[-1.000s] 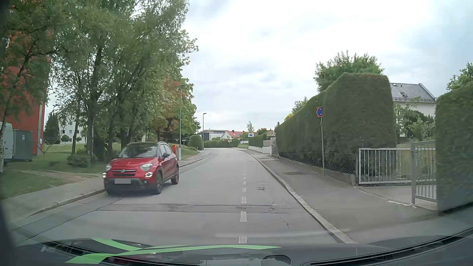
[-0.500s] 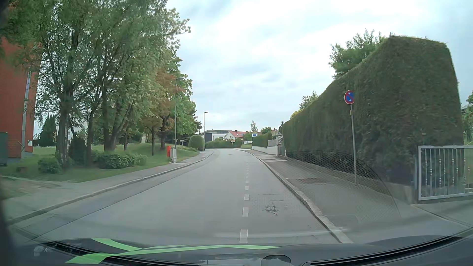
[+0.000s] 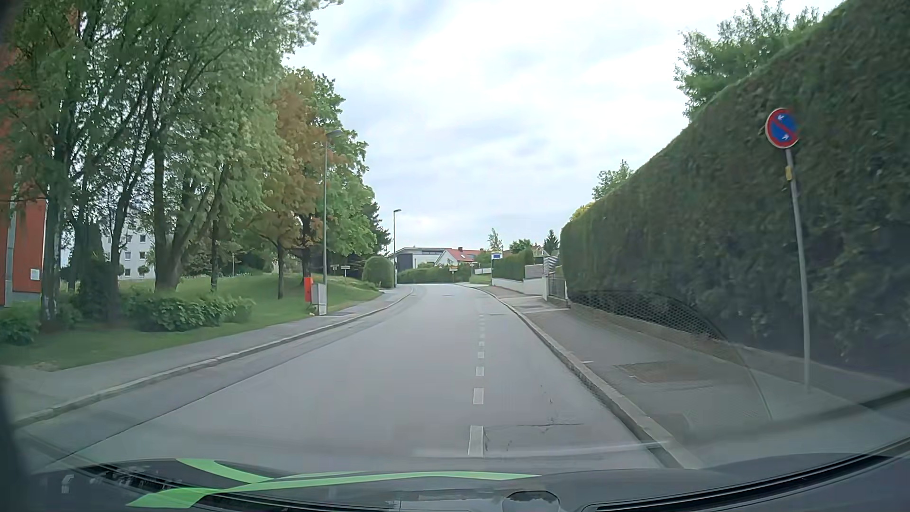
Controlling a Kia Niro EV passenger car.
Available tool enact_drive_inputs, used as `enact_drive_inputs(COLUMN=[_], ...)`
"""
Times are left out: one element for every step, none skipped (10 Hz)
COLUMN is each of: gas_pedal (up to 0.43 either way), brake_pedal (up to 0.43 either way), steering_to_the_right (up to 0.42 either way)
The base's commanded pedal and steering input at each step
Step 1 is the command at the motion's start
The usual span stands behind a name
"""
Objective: Follow the waypoints while adhering to traffic rules and regulations
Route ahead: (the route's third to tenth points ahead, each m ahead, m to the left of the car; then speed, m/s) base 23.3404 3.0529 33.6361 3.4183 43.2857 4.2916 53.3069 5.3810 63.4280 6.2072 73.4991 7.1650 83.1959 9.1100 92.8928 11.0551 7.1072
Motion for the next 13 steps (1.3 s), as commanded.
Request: enact_drive_inputs(gas_pedal=[0.118, 0.118, 0.118, 0.118, 0.118, 0.118, 0.118, 0.118, 0.118, 0.118, 0.118, 0.118, 0.118], brake_pedal=[0.000, 0.000, 0.000, 0.000, 0.000, 0.000, 0.000, 0.000, 0.000, 0.000, 0.000, 0.000, 0.000], steering_to_the_right=[-0.013, -0.013, -0.014, -0.019, -0.022, -0.023, -0.021, -0.021, -0.021, -0.021, -0.021, -0.018, -0.016])
